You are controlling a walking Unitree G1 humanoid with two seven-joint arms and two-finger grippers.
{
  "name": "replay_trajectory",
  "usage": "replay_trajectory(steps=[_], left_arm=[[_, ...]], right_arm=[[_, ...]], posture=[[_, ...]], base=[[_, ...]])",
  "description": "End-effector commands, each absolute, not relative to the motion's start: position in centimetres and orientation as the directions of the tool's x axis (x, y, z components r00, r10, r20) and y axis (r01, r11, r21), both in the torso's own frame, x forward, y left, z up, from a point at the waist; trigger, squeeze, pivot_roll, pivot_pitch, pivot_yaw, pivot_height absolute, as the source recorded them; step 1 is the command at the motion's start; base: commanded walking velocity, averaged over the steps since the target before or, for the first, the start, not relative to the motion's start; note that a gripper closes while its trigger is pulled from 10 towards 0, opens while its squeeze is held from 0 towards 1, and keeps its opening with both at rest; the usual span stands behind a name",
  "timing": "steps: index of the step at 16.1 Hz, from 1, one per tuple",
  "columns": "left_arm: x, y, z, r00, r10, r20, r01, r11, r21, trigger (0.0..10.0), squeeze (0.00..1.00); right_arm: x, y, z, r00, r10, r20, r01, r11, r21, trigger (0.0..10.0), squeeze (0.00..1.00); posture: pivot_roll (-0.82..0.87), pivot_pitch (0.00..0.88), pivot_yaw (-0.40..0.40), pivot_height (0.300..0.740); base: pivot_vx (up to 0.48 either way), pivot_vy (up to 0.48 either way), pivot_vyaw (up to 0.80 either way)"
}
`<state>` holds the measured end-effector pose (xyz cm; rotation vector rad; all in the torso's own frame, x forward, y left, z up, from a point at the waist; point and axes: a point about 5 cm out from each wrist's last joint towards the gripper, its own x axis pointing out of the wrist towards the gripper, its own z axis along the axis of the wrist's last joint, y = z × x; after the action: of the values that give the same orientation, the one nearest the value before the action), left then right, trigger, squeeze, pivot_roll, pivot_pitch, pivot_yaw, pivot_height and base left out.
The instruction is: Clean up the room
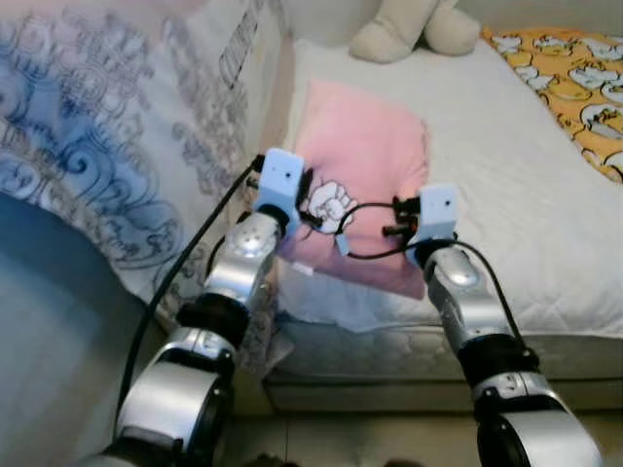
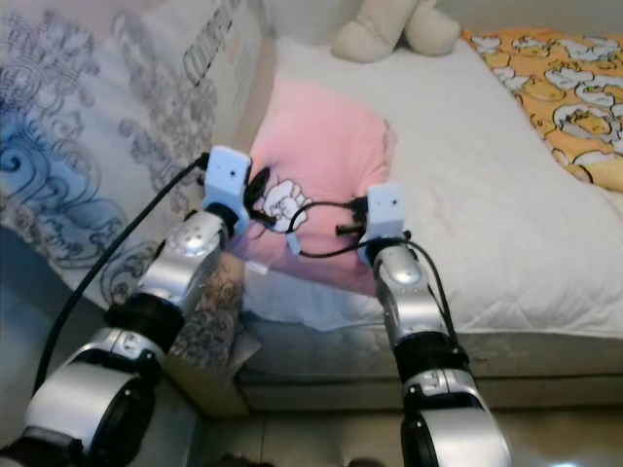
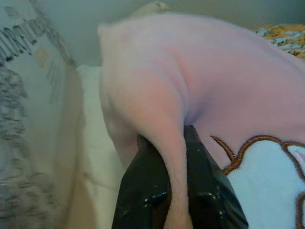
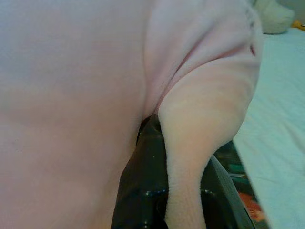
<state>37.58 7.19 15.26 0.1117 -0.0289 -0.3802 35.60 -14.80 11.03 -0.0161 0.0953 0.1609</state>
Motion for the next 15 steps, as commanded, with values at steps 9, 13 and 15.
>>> replay_trajectory(steps=[9, 13, 15], left_arm=[[37.5, 6.7, 15.7, 0.946, -0.323, 0.007, 0.320, 0.940, 0.115, 10.0, 0.00], [37.9, 7.7, 15.7, 0.991, -0.133, -0.008, 0.130, 0.954, 0.271, 10.0, 0.00], [37.8, 7.8, 17.3, 0.991, -0.079, 0.107, 0.032, 0.922, 0.385, 10.0, 0.00]], right_arm=[[35.6, -14.3, 10.6, 0.974, 0.184, -0.129, -0.191, 0.981, -0.043, 10.0, 0.00], [36.0, -13.9, 10.4, 0.955, 0.251, -0.158, -0.250, 0.968, 0.025, 10.0, 0.00], [37.0, -13.6, 11.4, 0.939, 0.311, -0.144, -0.298, 0.949, 0.104, 10.0, 0.00]], posture=[[-0.22, 0.000, 0.059, 0.740], [-0.21, 0.000, 0.062, 0.740], [-0.19, 0.000, 0.053, 0.740]], base=[[0.480, 0.000, 0.34], [0.113, 0.000, 0.00], [0.000, 0.000, 0.00]])
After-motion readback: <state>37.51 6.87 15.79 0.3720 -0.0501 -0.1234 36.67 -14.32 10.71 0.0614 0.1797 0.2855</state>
